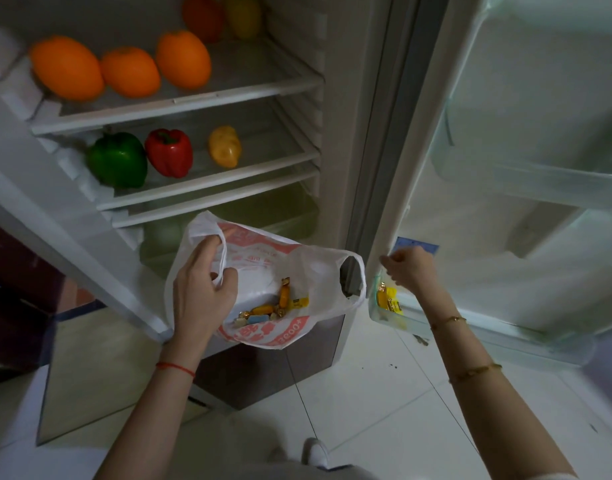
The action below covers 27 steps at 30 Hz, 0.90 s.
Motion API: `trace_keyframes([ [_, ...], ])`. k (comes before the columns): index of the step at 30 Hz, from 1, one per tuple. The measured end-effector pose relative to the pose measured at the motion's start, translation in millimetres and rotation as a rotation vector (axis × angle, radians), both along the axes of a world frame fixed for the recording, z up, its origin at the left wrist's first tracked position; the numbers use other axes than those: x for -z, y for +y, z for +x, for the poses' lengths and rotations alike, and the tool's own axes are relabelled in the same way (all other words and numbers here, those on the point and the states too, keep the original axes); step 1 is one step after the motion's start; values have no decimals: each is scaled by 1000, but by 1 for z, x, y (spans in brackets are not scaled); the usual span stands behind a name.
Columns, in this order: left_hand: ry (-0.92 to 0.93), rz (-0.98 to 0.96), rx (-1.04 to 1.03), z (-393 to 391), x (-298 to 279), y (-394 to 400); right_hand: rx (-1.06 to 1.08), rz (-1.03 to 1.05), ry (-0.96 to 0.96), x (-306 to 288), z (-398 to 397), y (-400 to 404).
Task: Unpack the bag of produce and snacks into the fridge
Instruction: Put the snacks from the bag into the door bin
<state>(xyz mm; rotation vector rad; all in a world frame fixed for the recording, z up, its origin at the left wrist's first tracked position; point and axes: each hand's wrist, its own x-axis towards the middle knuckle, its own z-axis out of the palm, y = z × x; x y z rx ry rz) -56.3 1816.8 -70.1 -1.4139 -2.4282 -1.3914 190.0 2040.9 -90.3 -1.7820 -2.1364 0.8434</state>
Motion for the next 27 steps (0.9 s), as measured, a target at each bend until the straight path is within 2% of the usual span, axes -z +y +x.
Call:
trace_keyframes([
  [3, 0, 4, -13, -3, -2, -3, -192, 17, 119, -43, -29, -27],
  [5, -11, 13, -22, -6, -3, -5, -326, -30, 119, -60, -50, -46],
  [8, -2, 19, -12, -11, -1, -9, -556, -114, 108, -55, -87, -68],
  [11, -12, 26, -21, -12, -1, -12, -781, 6, -97, -14, -126, -78],
  [17, -39, 23, -19, -13, -3, -11, -993, 117, -468, 87, -171, -72],
  [22, -61, 31, 3, -20, 2, -8, -1194, 347, -762, 115, -172, -57],
  [27, -42, 21, 7, -24, 7, -5, -1274, 508, -852, 118, -176, -49],
])
